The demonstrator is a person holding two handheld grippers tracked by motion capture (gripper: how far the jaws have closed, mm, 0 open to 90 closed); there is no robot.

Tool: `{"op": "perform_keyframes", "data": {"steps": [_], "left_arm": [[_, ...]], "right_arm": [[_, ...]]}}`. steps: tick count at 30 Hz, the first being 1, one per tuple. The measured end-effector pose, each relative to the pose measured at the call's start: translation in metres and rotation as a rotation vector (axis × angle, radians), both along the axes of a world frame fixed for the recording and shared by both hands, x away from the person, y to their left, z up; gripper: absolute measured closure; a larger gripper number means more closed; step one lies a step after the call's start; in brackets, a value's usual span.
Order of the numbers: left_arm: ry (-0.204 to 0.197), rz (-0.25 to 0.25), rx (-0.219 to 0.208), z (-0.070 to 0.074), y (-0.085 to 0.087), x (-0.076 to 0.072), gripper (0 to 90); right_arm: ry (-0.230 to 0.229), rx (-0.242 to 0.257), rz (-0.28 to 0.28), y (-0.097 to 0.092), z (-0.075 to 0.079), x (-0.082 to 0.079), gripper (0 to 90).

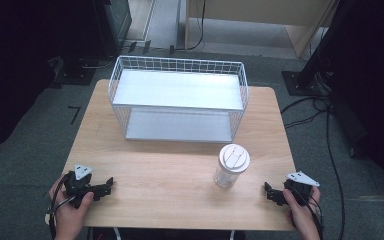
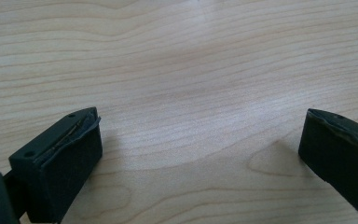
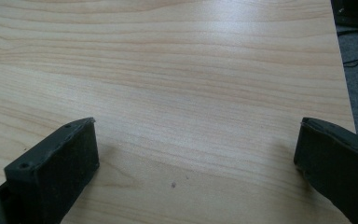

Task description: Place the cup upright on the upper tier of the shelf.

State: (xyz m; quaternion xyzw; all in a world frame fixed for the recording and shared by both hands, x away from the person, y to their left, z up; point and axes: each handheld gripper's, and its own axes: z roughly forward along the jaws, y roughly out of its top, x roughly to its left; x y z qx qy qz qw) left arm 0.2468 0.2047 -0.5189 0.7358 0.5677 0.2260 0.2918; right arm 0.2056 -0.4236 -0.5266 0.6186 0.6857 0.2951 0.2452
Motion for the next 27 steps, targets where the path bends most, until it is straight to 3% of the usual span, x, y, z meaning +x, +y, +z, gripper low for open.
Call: {"op": "perform_keyframes", "data": {"steps": [12,19,27], "left_arm": [[-0.001,0.002,0.01,0.0,-0.001,0.0,0.0],[0.0,0.003,0.008,0.0,-0.001,0.0,0.0],[0.0,0.002,0.008,0.0,-0.001,0.0,0.0]], "right_arm": [[-0.005,0.004,0.018,0.009,0.001,-0.005,0.0],[-0.007,0.012,0.098,0.033,0.003,-0.004,0.0],[-0.029,0.066,0.168,0.06,0.013,-0.004,0.0]]}}
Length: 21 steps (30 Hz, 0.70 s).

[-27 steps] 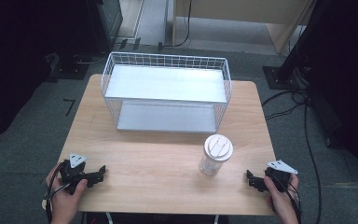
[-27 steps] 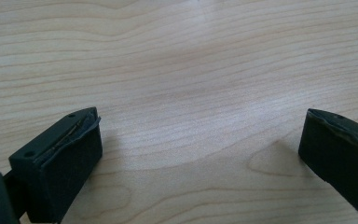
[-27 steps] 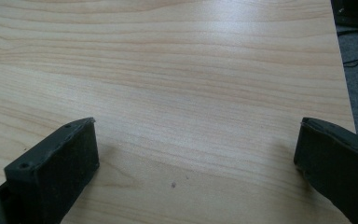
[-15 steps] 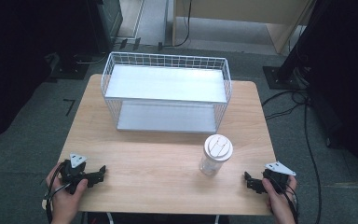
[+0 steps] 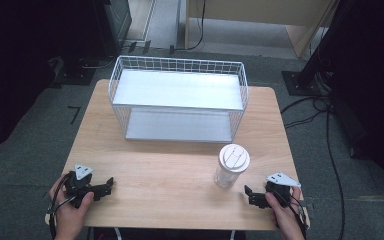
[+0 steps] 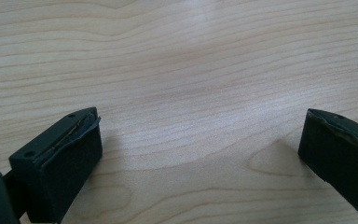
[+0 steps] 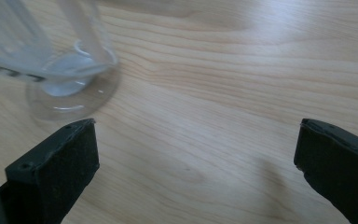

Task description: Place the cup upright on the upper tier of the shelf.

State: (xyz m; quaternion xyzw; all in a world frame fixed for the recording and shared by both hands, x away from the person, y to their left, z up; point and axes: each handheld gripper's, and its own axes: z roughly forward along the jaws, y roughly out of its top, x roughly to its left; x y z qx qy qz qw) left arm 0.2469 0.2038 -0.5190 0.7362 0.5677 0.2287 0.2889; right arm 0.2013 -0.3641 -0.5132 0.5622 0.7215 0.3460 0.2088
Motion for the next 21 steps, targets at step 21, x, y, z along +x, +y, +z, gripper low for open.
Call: {"op": "perform_keyframes", "data": {"steps": [21], "left_arm": [[0.0,0.0,-0.007,0.0,0.0,0.0,0.0]], "right_arm": [[-0.139,0.178,0.136,0.052,0.029,-0.006,0.0]]}}
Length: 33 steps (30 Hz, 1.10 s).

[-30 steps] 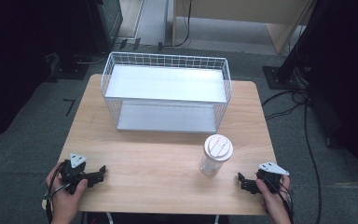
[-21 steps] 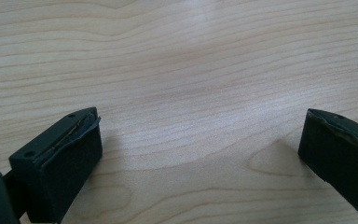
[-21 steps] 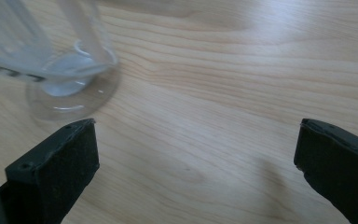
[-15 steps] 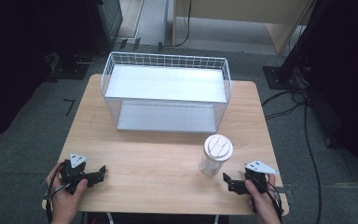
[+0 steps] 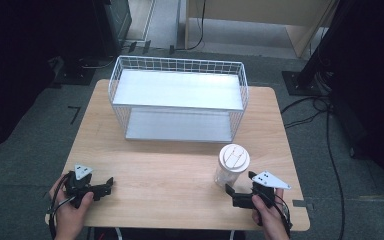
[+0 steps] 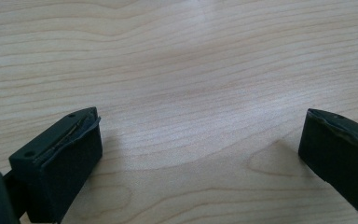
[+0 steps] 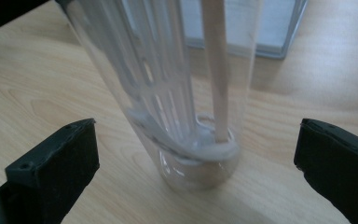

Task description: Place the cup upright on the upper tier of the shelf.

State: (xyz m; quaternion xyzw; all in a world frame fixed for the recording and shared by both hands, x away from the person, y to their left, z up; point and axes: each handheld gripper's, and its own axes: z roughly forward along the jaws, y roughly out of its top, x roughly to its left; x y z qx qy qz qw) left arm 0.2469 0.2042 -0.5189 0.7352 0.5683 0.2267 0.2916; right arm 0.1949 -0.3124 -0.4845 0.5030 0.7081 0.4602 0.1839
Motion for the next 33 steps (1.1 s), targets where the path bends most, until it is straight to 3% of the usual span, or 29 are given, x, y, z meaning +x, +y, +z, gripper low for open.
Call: {"op": "perform_keyframes", "data": {"steps": [8,14,21,33], "left_arm": [[0.0,0.0,0.0,0.0,0.0,0.0,0.0],[0.001,0.0,0.004,0.0,0.0,0.0,0.0],[0.0,0.0,0.001,0.0,0.0,0.0,0.0],[0.001,-0.003,-0.003,0.0,0.001,0.0,0.0]], "right_arm": [[-0.084,0.023,0.005,0.016,0.006,0.0,0.0],[-0.146,0.053,-0.023,0.021,0.01,0.003,0.0],[-0.215,0.05,-0.035,0.028,0.014,0.008,0.0],[-0.243,0.044,-0.11,0.041,0.015,0.022,0.0]]}}
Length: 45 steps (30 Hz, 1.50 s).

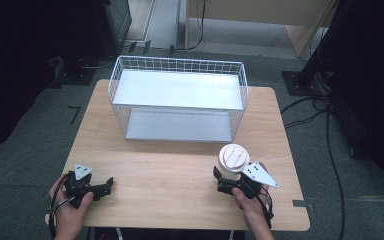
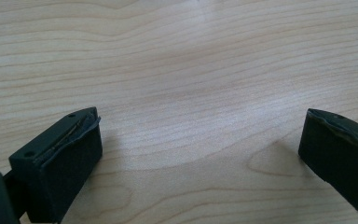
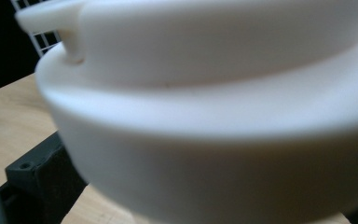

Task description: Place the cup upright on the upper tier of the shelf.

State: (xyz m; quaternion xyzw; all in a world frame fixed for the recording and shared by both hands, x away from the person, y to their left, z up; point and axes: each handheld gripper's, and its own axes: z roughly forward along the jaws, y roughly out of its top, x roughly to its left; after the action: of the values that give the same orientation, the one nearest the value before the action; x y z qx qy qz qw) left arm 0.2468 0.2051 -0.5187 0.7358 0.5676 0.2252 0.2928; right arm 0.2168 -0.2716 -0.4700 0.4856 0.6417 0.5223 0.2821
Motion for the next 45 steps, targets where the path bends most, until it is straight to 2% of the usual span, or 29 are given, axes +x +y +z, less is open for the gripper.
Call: {"op": "perform_keyframes", "data": {"steps": [4,8,12,14,31,37,45], "left_arm": [[-0.001,0.001,-0.002,0.0,0.0,0.0,0.0],[-0.002,0.002,-0.006,0.0,0.0,0.0,0.0],[-0.002,0.003,-0.011,0.0,0.0,0.0,0.0],[-0.002,0.003,-0.01,0.0,0.0,0.0,0.0],[-0.003,0.003,-0.014,0.0,0.001,0.0,0.0],[0.0,-0.006,-0.007,0.0,0.001,0.0,0.0],[0.0,-0.006,-0.008,0.0,0.001,0.0,0.0]], "right_arm": [[-0.018,-0.019,-0.043,0.008,0.002,0.001,0.8],[-0.025,-0.019,-0.071,0.008,0.001,-0.001,2.8],[-0.03,-0.011,-0.084,0.007,-0.001,-0.002,12.1],[-0.042,-0.02,-0.102,0.007,-0.001,-0.003,14.0],[-0.059,-0.008,-0.122,0.009,-0.012,-0.004,14.5],[-0.076,-0.03,-0.121,0.011,-0.011,-0.006,15.9],[-0.088,-0.029,-0.101,0.016,-0.007,-0.009,16.2]]}}
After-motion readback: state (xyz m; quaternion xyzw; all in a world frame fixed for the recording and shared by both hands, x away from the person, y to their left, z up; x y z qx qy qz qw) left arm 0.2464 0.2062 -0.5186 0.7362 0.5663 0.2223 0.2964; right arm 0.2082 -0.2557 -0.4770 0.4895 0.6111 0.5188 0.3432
